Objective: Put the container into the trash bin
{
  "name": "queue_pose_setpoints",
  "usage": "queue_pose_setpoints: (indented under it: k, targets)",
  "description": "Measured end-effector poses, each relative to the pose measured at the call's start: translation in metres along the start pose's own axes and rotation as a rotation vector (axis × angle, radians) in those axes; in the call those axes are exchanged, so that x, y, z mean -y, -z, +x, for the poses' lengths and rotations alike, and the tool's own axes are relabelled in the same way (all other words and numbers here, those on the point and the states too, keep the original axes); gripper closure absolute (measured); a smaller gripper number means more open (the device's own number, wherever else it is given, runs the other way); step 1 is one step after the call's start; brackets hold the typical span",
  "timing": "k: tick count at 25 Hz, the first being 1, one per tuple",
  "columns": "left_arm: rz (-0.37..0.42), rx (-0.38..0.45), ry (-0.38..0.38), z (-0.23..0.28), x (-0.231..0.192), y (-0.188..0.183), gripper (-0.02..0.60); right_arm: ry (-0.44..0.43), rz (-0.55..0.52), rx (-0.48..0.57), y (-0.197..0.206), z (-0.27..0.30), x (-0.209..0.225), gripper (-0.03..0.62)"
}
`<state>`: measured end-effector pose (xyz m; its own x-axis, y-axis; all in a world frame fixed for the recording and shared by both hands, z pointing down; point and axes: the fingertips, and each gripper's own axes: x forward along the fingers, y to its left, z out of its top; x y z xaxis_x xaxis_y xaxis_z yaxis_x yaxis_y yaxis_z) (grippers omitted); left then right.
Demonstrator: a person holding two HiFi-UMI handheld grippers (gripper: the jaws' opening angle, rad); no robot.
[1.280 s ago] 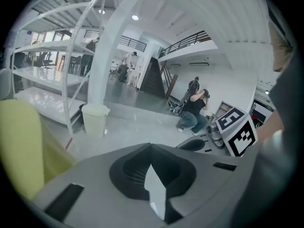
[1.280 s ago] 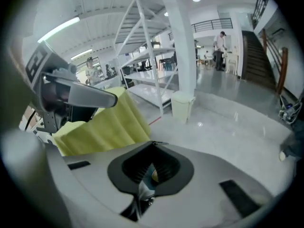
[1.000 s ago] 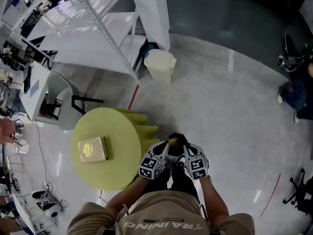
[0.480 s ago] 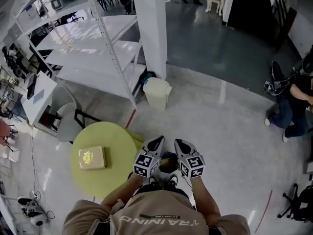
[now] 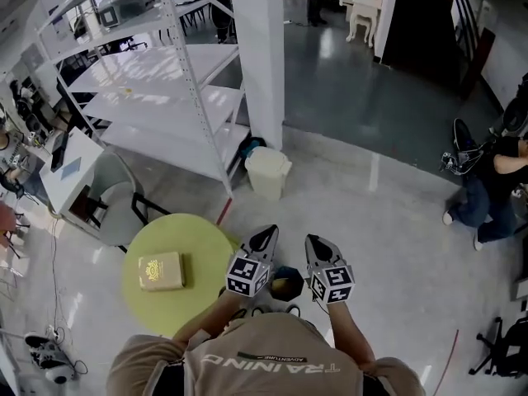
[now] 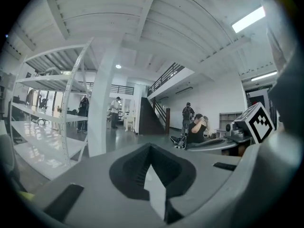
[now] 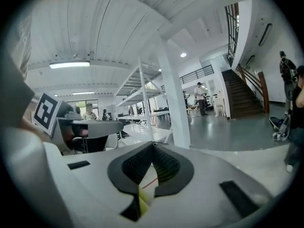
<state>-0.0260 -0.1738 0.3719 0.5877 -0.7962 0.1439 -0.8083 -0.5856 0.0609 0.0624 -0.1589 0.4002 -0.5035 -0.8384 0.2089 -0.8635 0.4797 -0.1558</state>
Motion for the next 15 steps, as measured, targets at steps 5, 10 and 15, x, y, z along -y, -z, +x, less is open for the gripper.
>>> queue_pose_setpoints:
  k: [5,10,15]
  targets:
    - [0.013,0.026,-0.029,-0.005,-0.021,-0.012,0.58,0.0,-0.024,0.033,-0.018,-0.004,0.0,0.592]
    - [0.026,0.039,-0.06,-0.006,-0.032,-0.023,0.58,-0.052,-0.105,0.072,-0.047,0.006,-0.018,0.592]
    - [0.023,0.019,-0.056,-0.009,-0.02,-0.017,0.58,-0.034,-0.164,0.077,-0.052,0.001,-0.026,0.592]
